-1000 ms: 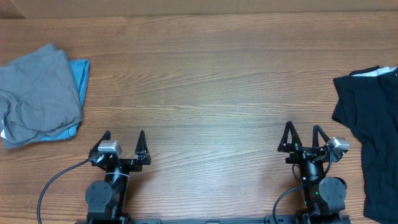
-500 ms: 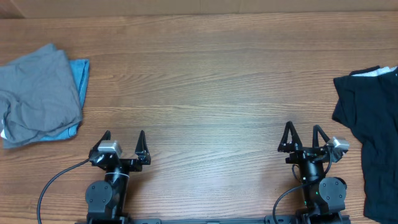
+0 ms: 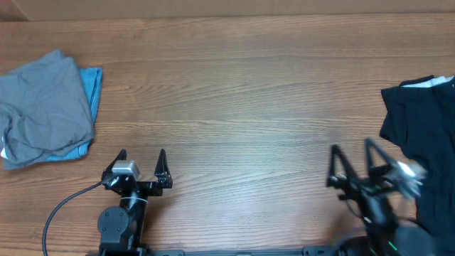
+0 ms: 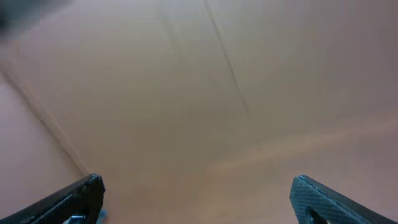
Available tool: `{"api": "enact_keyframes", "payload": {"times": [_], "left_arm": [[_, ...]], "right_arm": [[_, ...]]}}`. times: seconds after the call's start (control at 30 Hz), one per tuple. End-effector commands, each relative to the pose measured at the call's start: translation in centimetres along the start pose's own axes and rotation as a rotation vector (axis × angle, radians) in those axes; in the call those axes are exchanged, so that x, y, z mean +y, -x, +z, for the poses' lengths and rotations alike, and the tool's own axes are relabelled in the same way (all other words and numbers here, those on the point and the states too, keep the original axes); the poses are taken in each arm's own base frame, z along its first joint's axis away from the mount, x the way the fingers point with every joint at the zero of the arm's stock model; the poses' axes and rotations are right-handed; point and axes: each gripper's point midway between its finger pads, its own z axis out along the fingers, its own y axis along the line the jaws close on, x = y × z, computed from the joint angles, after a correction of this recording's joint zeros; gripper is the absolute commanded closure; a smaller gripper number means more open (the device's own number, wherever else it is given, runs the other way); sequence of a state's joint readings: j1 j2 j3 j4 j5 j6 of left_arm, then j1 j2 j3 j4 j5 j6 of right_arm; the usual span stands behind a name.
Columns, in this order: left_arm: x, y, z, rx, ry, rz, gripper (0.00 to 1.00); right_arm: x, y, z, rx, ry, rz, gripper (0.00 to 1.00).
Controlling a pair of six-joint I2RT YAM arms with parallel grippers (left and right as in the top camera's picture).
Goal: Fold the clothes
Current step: 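Move the right gripper toward the black clothing pile at right, then grasp the waistband of the black pants with the right gripper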
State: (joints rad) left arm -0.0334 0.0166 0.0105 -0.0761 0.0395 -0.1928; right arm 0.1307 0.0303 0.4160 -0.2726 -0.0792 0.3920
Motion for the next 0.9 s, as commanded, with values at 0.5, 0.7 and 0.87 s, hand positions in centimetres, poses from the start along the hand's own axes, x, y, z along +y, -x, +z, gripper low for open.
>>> {"api": "enact_keyframes", "payload": {"times": [0.5, 0.7, 0.87], "left_arm": [[0.1, 0.0, 0.0, -0.009, 0.006, -0.016, 0.0], [0.1, 0.0, 0.0, -0.009, 0.006, -0.016, 0.0], [0.1, 0.0, 0.0, -0.009, 0.006, -0.016, 0.0]], "right_arm": [[-1.1, 16.6, 1.5, 0.186, -0.6, -0.167, 0.0], [-5.1, 14.0, 7.2, 0.424, -0.786, -0.283, 0.0], [-11.4, 9.3, 11.8, 0.645, -0.944, -0.298, 0.0]]}}
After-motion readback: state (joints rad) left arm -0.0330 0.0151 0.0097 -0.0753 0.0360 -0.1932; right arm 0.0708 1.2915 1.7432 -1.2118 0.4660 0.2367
